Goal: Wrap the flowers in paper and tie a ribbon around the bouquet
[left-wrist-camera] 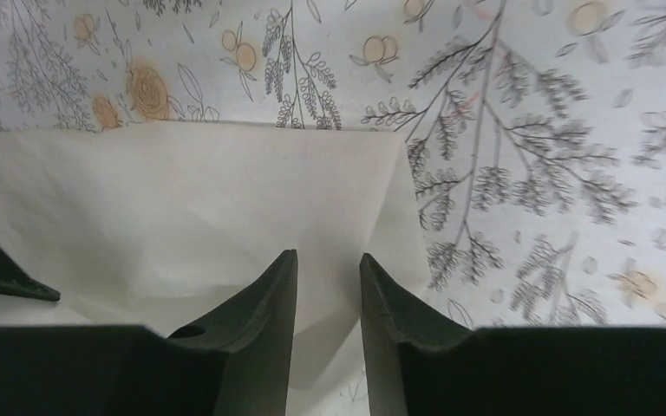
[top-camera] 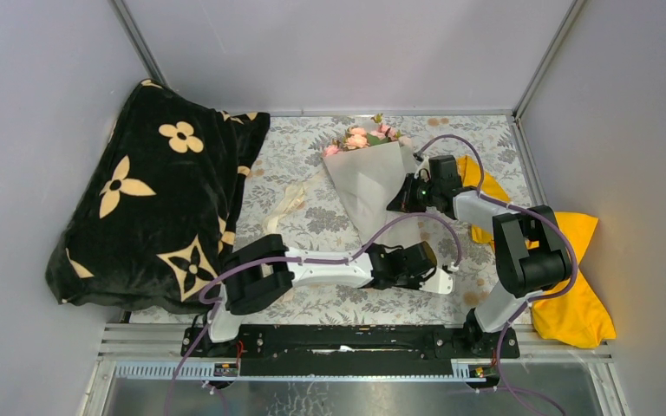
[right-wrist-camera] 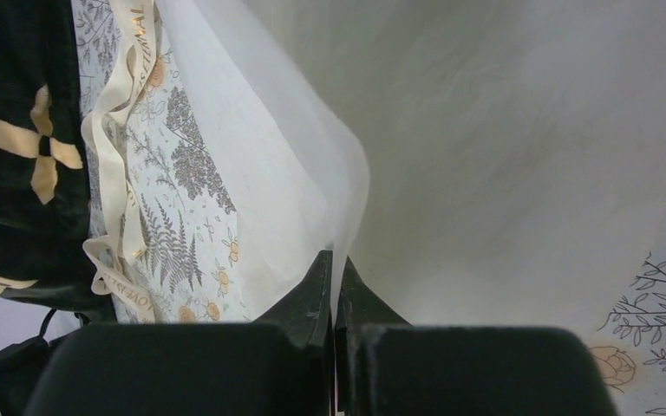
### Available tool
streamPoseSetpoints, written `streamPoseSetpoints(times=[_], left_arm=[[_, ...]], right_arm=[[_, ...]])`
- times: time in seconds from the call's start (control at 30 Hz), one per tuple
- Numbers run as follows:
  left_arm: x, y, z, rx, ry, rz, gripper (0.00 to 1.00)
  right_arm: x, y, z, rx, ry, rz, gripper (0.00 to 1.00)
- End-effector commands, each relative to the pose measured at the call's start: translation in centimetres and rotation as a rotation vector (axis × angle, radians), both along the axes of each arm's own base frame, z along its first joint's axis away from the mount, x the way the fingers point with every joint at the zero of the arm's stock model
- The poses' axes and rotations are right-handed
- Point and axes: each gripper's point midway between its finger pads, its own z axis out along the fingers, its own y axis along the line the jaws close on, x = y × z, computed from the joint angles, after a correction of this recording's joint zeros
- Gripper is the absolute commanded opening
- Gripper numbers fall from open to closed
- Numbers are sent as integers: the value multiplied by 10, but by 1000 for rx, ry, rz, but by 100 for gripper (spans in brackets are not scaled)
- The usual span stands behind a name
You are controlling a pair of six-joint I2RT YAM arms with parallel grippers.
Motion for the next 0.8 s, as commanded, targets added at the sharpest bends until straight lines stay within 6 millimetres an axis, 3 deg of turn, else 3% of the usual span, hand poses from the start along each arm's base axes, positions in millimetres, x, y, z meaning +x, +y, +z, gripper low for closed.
streamPoseSetpoints(times=[0.0, 0.13, 0.3, 0.37, 0.5, 0.6, 0.77], left_arm=[[36, -28, 20, -159, -194, 45, 37], [28, -20, 9, -138, -155, 31, 37], [-34, -19, 30, -66, 79, -150, 39], [-43, -23, 44, -87, 142, -169, 39], [-7, -32, 47, -135, 93, -66, 35], [20, -36, 36, -139, 12, 8, 28], [41, -31, 10, -117, -107, 25, 26]], right_arm=[[11, 6, 19, 40, -76, 34, 0], [10, 6, 18, 41, -74, 36, 0], [12, 6, 17, 33, -68, 38, 0], [13, 6, 18, 30, -70, 35, 0], [14, 6, 18, 28, -67, 35, 0], [13, 5, 16, 24, -63, 36, 0], [13, 4, 18, 18, -69, 36, 0]])
